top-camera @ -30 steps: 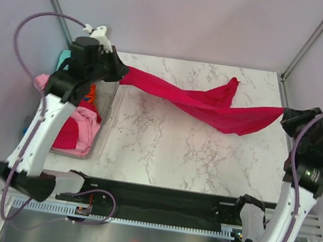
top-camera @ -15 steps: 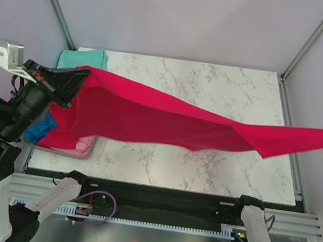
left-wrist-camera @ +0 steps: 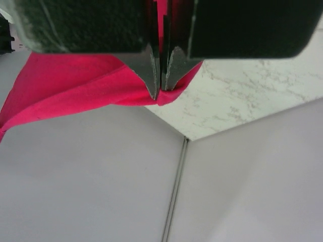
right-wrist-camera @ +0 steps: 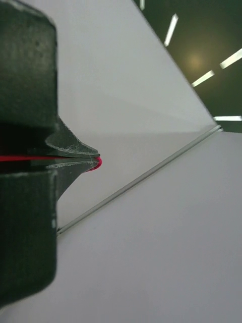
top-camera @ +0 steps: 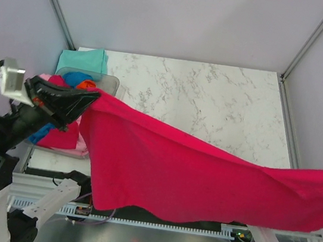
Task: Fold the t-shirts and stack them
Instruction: Flatten the tshirt out
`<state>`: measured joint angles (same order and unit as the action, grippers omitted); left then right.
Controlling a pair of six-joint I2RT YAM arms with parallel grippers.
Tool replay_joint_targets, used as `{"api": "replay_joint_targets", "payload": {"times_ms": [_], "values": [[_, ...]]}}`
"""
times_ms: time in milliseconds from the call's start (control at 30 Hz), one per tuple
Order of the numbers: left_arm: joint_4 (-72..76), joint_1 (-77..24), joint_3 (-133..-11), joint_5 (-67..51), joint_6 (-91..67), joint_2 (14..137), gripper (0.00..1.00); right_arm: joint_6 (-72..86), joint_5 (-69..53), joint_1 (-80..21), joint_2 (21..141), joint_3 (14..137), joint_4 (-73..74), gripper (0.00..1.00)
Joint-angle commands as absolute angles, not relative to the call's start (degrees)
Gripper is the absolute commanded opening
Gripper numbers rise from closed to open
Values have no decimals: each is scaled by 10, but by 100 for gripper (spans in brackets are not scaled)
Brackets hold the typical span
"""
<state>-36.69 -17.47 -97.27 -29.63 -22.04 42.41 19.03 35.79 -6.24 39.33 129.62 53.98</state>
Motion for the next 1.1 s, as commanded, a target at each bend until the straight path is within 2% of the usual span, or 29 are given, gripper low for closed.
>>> {"api": "replay_joint_targets", "payload": {"times_ms": [0,33,100,167,267,300,333,367,400,433,467,500,533,567,600,667,900,1067], "values": [[-427,-173,-969,-221,-235,515,2,144,325,-62,454,1164,485,0],[-450,-173,-971,-189,-233,540,2,135,320,-62,462,1090,463,0],[-468,-171,-952,-127,-225,625,2,120,313,-62,501,1016,395,0],[-447,-146,-932,-110,-233,690,2,99,329,-62,591,938,354,0],[-397,-95,-923,-139,-263,838,2,86,347,-62,773,916,285,0],[-389,-86,-939,-142,-267,886,2,88,345,-62,821,927,265,0],[-387,-72,-959,-144,-272,972,2,88,344,-60,917,960,254,0],[-390,-66,-981,-165,-274,1024,6,82,340,-60,967,988,251,2],[-399,-60,-1037,-182,-281,1069,14,77,339,-60,1017,1022,254,12],[-423,-53,-1069,-205,-284,1154,29,72,334,-61,1114,1098,262,30],[-436,-52,-1102,-213,-284,1187,43,62,332,-60,1165,1145,291,61],[-444,-52,-1157,-215,-284,1214,55,59,334,-61,1212,1195,313,70],[-449,-52,-1178,-223,-284,1248,86,56,339,-61,1296,1299,338,73],[-453,-53,-1197,-222,-282,1253,99,55,341,-60,1328,1345,382,74],[-453,-53,-1200,-218,-282,1252,100,56,339,-61,1348,1377,392,74],[-453,-53,-1193,-205,-276,1235,100,66,325,-60,1335,1355,373,74],[-435,-69,-1066,-149,-239,1098,100,163,222,-59,1089,999,262,77],[-416,-86,-960,-106,-223,1016,100,233,124,-58,1010,836,228,77]]}}
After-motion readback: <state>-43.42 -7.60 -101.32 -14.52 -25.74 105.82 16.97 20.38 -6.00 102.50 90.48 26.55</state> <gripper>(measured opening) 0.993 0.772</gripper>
